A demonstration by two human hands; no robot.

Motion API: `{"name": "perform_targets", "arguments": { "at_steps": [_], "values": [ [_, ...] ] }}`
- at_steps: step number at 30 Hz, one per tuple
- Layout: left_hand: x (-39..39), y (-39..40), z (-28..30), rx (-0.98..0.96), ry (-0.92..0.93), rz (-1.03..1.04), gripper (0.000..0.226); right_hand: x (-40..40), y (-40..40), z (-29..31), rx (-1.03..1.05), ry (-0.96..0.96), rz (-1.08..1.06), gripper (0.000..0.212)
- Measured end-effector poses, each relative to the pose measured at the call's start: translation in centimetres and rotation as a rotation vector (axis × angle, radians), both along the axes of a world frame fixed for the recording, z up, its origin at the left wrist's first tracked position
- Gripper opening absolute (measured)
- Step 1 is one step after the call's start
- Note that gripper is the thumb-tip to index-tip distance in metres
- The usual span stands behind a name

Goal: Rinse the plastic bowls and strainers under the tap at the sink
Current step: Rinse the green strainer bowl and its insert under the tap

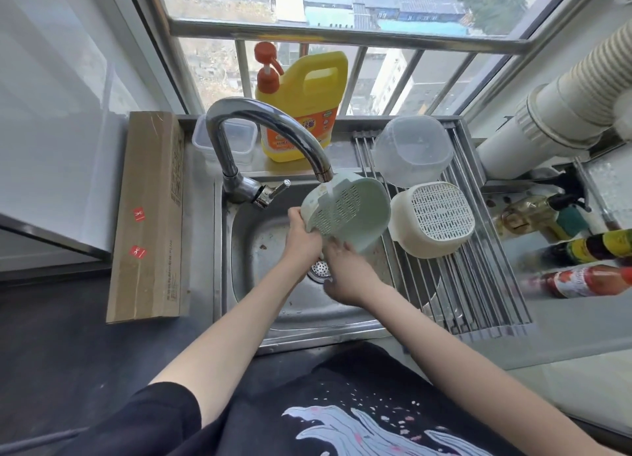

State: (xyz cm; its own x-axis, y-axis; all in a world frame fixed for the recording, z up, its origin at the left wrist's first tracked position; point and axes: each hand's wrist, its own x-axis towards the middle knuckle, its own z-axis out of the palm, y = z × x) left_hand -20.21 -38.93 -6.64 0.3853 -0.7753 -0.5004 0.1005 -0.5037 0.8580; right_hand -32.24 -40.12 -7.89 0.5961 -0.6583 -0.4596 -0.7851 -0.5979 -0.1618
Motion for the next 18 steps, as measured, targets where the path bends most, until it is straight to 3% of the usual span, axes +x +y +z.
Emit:
{"name": "perform_targets", "arguments": {
  "at_steps": [2,4,6,10,15,18],
  "values": [
    [0.1,0.3,-0.4,0.021,0.001,0.028,0.026,-0.2,0.2,0.1,0.050,-0.014,0.085,0.082],
    [0.7,0.8,-0.5,0.015,0.016,0.029,0.030,-1.7,-0.8,0.5,-0.179,0.097,0.171,0.082],
    [1.7,0.8,-0.4,0.006,-0.088,-0.022,0.030,-3.6,-2.4,1.4,-0.341,0.270,0.180,0.082],
    [2.6,0.2,-0.3,0.009,-0.042,-0.026,0.032,-3.4,-3.5,3.0,-0.386,0.401,0.174,0.085],
    [0.9,-0.3,-0.2,0.016,0.232,0.108,0.036,0.7,0.4,1.5,-0.062,0.000,0.010,0.079],
    [0.6,0.0,-0.3,0.026,0.524,0.271,0.011,2.0,1.1,2.2,0.079,-0.282,-0.109,0.070]
  ]
}}
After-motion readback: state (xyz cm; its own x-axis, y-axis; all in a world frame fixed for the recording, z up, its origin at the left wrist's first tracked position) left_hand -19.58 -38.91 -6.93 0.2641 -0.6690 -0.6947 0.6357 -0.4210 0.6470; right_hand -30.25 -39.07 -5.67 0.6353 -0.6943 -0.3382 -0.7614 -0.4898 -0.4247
